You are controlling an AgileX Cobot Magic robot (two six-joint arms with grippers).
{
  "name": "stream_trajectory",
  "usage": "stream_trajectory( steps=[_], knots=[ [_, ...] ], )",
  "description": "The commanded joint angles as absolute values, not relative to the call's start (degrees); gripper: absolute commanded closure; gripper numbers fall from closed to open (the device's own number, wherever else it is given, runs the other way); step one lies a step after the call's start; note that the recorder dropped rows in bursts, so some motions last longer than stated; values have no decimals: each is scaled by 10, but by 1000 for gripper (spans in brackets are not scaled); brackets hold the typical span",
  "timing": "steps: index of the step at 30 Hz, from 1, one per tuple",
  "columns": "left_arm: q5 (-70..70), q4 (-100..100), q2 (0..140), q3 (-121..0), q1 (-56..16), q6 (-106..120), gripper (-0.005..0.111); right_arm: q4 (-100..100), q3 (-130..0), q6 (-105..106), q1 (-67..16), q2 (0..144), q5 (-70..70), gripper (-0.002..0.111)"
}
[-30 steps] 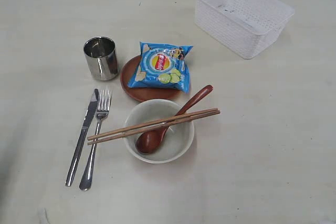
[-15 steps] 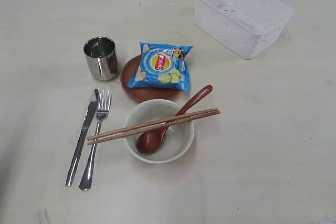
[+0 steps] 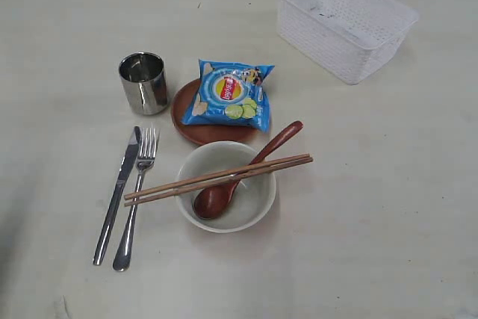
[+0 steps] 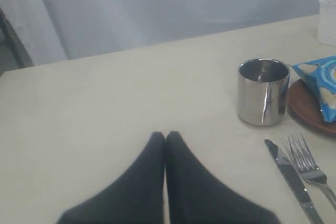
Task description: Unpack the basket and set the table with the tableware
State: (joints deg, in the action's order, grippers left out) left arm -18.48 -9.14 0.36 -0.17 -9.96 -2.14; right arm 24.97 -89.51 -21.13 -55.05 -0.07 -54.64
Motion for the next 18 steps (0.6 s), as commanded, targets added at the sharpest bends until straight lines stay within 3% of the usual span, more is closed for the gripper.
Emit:
stream_trajectory(
  steps=[1, 18],
  knots=[
    [-187, -92, 0, 0, -101, -25, 107, 256, -932, -212, -551, 0, -562, 108],
    [-187, -92, 0, 0, -101, -25, 107, 174, -796, -212, -431, 0, -529, 108]
  ],
)
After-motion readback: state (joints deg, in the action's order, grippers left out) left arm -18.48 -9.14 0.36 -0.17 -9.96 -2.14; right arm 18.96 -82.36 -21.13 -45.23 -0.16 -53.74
